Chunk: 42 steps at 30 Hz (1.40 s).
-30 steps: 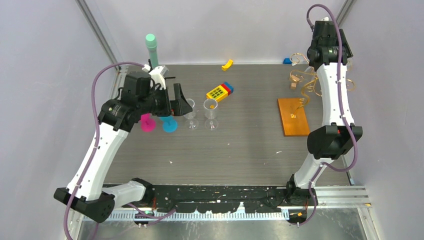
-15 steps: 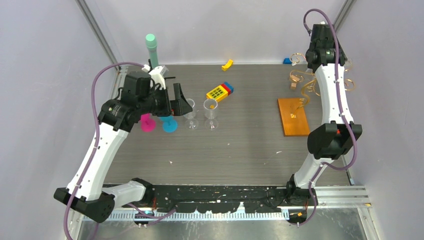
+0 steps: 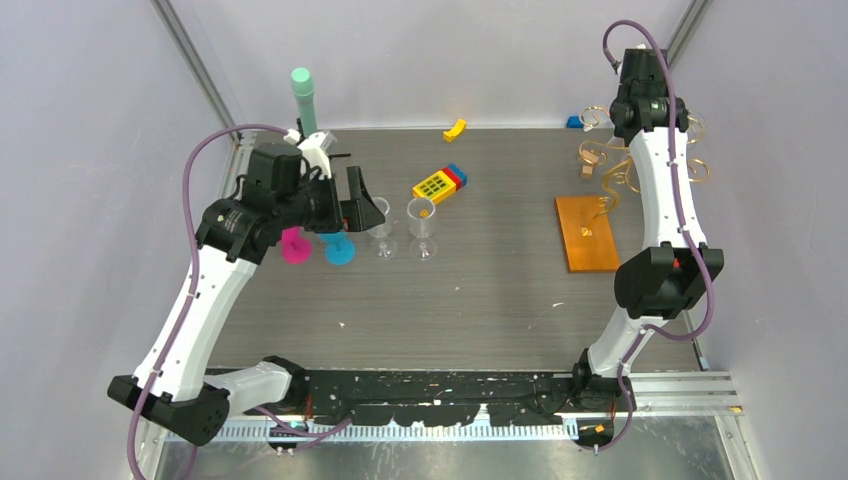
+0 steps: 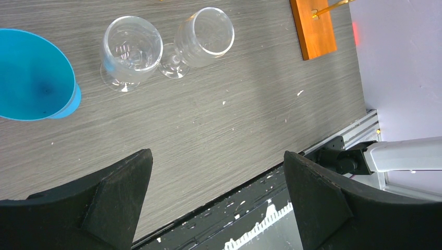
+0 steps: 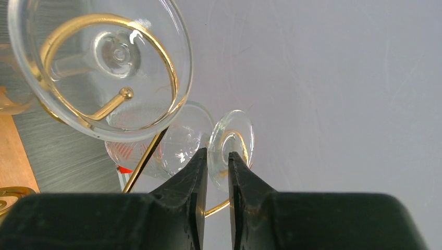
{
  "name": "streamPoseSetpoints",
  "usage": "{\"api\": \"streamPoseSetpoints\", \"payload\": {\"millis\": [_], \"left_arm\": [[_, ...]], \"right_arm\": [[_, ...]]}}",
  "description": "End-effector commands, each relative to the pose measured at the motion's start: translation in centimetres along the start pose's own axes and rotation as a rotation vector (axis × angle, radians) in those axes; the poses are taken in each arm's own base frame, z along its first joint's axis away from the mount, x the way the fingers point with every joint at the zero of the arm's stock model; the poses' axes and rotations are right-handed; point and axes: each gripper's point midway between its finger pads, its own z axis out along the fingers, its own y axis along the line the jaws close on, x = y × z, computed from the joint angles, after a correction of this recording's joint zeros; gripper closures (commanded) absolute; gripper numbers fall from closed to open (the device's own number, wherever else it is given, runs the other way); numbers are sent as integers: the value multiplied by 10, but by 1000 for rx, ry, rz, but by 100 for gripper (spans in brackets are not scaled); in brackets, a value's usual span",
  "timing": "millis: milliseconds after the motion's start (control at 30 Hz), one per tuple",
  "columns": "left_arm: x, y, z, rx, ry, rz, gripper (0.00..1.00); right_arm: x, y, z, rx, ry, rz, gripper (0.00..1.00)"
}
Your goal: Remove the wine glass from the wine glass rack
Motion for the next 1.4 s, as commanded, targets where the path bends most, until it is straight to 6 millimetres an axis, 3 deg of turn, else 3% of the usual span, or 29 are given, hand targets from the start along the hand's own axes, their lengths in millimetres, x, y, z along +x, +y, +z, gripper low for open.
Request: {"api": "streamPoseSetpoints", "payload": {"millis": [0, 133, 267, 600, 800, 1067, 1367], "left_arm": [[-5, -4, -6, 15, -31, 5, 0], [-4, -3, -5, 14, -29, 4, 0], [-3, -3, -4, 12, -28, 4, 0], [-2, -1, -2, 10, -25, -2, 0], [-2, -2, -1, 12, -25, -4, 0], [-2, -2, 0, 13, -24, -5, 0], [-2, -2, -1, 15, -25, -4, 0]], "right_arm": [[4, -8, -3, 30, 10, 17, 99], [5, -8, -5, 28, 8, 23, 95], [5, -7, -6, 24, 0, 42, 74], [3, -5, -18, -47, -52, 67, 67], [2, -4, -21, -62, -64, 77, 73], [1, -3, -29, -99, -82, 80, 94], [7, -22, -21, 39, -14, 35, 100]]}}
